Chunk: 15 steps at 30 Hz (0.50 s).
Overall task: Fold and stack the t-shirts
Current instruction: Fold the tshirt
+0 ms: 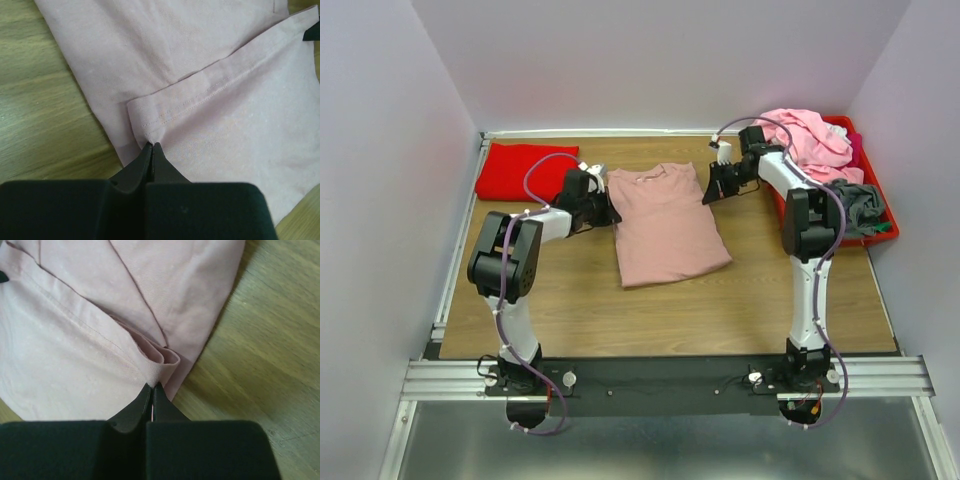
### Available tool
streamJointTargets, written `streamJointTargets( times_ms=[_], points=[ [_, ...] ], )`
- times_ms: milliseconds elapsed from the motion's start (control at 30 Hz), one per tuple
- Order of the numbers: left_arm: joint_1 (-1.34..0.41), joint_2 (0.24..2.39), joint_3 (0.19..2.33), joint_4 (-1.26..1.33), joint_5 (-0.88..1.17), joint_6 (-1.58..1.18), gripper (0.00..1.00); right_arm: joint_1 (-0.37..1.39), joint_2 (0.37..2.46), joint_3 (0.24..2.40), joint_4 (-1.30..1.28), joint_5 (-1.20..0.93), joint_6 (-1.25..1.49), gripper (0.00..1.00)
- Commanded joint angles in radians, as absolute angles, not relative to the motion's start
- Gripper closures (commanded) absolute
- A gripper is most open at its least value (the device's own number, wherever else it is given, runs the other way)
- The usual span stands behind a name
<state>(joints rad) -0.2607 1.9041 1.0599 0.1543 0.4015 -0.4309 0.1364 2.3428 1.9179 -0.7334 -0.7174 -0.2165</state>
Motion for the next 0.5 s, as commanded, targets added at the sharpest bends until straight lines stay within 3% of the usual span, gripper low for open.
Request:
streamJointTargets(
  times_ms=[0,100,200,233,333,400,467],
  points=[
    [-0.255,1.898,1.089,0.15,0.362,-0.413,1.0,0.14,2.344,1.918,-0.709,-0.655,-0.219,0.91],
    [-0.255,1.866,1.092,0.117,0.307,-0.4,0.98,0.141,2.309,1.902,-0.709,-0.638,-0.229,0.76],
    [-0.255,1.756,1.091,0.075,0.217,-0.371,0.74,0.138,2.232,1.85,-0.707,-0.612,-0.261,0.63],
    [-0.255,1.712,1.086,0.063,0.19,-0.364,0.62,0.14,2.164,1.826,-0.707,-0.6,-0.271,0.61],
    [-0.255,1.52,1.034,0.049,0.147,-0.339,0.48,0.13,2.048,1.688,-0.71,-0.62,-0.294,0.54],
    [-0.255,1.401,0.967,0.051,0.187,-0.357,0.29,0.129,1.933,1.539,-0.71,-0.65,-0.319,0.46],
    [-0.253,1.358,0.924,0.038,0.26,-0.377,0.27,0.129,1.87,1.444,-0.71,-0.692,-0.322,0.44]
  ],
)
